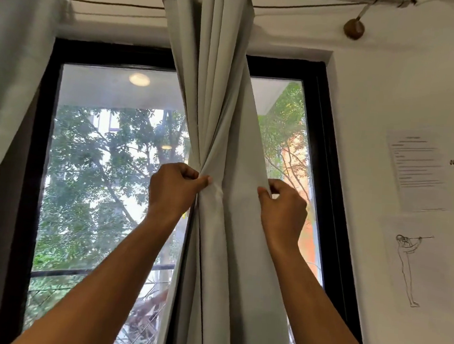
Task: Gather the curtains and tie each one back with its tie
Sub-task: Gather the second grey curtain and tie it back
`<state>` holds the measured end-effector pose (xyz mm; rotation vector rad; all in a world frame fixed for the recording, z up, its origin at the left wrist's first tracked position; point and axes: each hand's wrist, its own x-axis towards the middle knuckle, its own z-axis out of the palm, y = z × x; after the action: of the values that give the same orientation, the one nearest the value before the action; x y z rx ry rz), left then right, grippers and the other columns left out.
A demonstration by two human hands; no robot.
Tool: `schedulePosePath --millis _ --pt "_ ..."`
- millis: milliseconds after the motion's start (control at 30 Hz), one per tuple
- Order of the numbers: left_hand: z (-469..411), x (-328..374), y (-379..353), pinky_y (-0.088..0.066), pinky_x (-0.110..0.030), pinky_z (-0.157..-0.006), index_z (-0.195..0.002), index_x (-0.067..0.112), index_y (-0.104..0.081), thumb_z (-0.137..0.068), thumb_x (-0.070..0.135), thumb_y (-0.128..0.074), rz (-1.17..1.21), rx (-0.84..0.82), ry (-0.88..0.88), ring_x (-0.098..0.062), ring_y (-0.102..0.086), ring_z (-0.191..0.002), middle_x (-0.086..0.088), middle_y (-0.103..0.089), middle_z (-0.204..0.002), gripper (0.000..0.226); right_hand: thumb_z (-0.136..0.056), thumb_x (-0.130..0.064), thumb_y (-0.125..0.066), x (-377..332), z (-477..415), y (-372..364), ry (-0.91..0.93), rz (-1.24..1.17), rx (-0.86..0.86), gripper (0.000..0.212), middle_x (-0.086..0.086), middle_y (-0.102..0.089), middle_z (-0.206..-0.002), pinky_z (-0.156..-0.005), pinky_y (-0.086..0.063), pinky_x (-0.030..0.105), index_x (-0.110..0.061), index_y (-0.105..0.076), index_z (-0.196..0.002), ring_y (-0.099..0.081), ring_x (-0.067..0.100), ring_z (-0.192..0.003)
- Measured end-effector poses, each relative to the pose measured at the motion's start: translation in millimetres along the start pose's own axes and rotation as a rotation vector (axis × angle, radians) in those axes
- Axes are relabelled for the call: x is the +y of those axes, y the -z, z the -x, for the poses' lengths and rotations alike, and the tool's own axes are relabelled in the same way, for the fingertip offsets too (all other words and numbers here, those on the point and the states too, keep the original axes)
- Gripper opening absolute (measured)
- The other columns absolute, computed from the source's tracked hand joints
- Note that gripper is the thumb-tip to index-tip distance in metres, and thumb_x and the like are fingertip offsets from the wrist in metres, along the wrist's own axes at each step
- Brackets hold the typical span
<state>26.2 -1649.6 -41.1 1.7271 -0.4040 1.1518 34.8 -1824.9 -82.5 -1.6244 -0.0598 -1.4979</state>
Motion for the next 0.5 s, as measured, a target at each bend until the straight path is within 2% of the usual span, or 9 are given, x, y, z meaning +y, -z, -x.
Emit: schedulePosePath --millis 67,167,267,333,400,500 --pt "3.7 5.4 -4.1 -0.059 -0.044 -0.075 -0.07 0.018 -0.069 -0.069 0.03 -0.086 0.034 -0.011 0.026 -0.026 -0.07 -0.076 -0.005 -0.071 -0.073 0.021 -0.089 -0.026 -0.062 -17.4 5.8 12.0 0.08 0.059 0.016 0.023 0.001 -0.07 -0.102 -0.069 -0.033 0.023 -0.018 -0.069 -0.109 -0.064 0.022 -0.092" --pt "2.2 21.2 -3.6 -0.056 -0.036 -0.065 -0.075 0.004 -0.067 -0.069 0.023 -0.086 0.163 -0.14 0.157 -0.028 -0.065 -0.07 -0.015 -0.068 -0.076 0.027 -0.089 -0.027 -0.061 -42.3 12.1 18.8 0.214 0.135 0.009 0.016 0.003 -0.069 -0.094 -0.064 -0.031 0.025 -0.018 -0.071 -0.097 -0.063 0.025 -0.086" --pt "-3.7 44.6 1.9 -0.055 -0.035 -0.064 -0.09 -0.002 -0.065 -0.073 0.018 -0.083 0.153 -0.336 0.311 -0.025 -0.062 -0.07 -0.016 -0.066 -0.083 0.032 -0.091 -0.028 -0.056 -62.8 19.7 16.9 0.27 0.182 -0.081 0.019 0.003 -0.068 -0.096 -0.067 -0.042 0.03 -0.021 -0.071 -0.1 -0.064 0.026 -0.088" --pt "-5.8 54.4 4.9 -0.055 -0.036 -0.066 -0.097 -0.001 -0.063 -0.076 0.016 -0.08 0.158 -0.41 0.36 -0.025 -0.062 -0.075 -0.015 -0.064 -0.086 0.031 -0.094 -0.027 -0.052 -70.0 23.9 14.3 0.275 0.226 -0.143 0.022 0.004 -0.068 -0.096 -0.071 -0.046 0.033 -0.023 -0.07 -0.105 -0.064 0.027 -0.089" --pt "-4.2 54.2 7.4 -0.056 -0.036 -0.069 -0.095 0.0 -0.064 -0.078 0.015 -0.078 0.209 -0.43 0.378 -0.025 -0.063 -0.076 -0.014 -0.065 -0.086 0.027 -0.096 -0.026 -0.05 -72.3 26.7 14.0 0.266 0.238 -0.161 0.023 0.004 -0.069 -0.094 -0.071 -0.047 0.032 -0.023 -0.07 -0.106 -0.064 0.026 -0.087" --pt "1.6 42.7 9.5 -0.059 -0.032 -0.065 -0.085 0.0 -0.067 -0.076 0.018 -0.078 0.331 -0.409 0.375 -0.021 -0.068 -0.065 -0.01 -0.071 -0.076 0.023 -0.097 -0.026 -0.047 -71.2 30.1 12.3 0.259 0.242 -0.18 0.025 0.005 -0.068 -0.092 -0.071 -0.047 0.032 -0.017 -0.07 -0.1 -0.064 0.024 -0.085"
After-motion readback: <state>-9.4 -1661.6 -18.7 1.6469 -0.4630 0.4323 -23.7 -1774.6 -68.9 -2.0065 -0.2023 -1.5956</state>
